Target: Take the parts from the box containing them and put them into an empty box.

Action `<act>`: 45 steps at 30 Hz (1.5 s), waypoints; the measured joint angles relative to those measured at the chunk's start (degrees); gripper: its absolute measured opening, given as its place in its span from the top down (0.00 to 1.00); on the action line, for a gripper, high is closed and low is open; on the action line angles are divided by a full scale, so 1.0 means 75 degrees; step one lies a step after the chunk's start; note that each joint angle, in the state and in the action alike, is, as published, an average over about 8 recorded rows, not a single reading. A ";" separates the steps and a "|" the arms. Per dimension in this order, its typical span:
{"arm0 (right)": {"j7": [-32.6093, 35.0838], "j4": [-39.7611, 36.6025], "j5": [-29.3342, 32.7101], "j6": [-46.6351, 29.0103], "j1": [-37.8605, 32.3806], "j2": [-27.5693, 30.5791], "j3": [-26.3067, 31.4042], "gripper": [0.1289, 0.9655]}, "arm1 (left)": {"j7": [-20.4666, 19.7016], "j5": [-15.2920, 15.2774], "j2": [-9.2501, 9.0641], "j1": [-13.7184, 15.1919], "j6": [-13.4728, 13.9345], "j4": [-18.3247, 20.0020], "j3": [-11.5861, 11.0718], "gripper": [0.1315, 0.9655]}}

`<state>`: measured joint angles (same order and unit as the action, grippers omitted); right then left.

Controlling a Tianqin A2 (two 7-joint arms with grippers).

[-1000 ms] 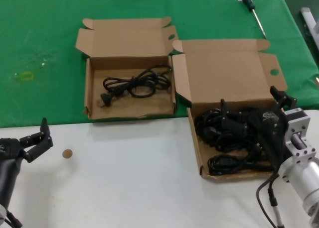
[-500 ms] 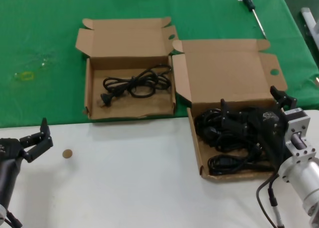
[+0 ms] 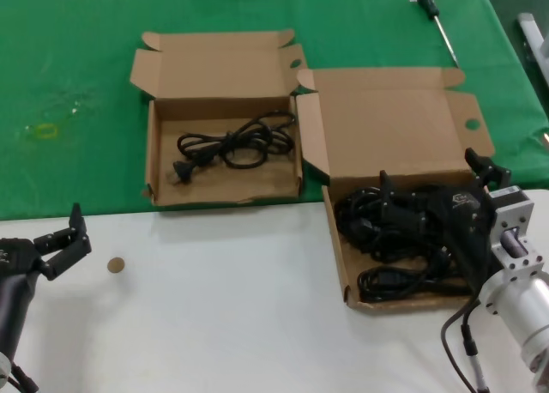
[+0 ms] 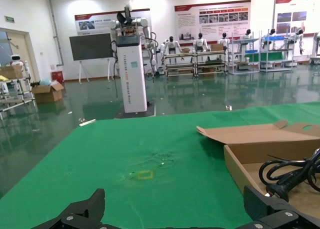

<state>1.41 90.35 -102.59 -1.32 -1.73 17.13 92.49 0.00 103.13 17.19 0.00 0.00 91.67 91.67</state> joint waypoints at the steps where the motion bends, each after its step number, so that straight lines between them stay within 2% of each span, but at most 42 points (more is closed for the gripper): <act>1: 0.0000 0.0000 0.0000 0.0000 0.0000 0.0000 0.0000 0.00 | 0.0000 0.0000 0.0000 0.0000 0.0000 0.0000 0.0000 0.00; 45: 0.0000 0.0000 0.0000 0.0000 0.0000 0.0000 0.0000 0.00 | 0.0000 0.0000 0.0000 0.0000 0.0000 0.0000 0.0000 0.00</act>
<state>1.41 90.35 -102.59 -1.32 -1.73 17.13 92.49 0.00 103.13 17.19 0.00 0.00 91.67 91.67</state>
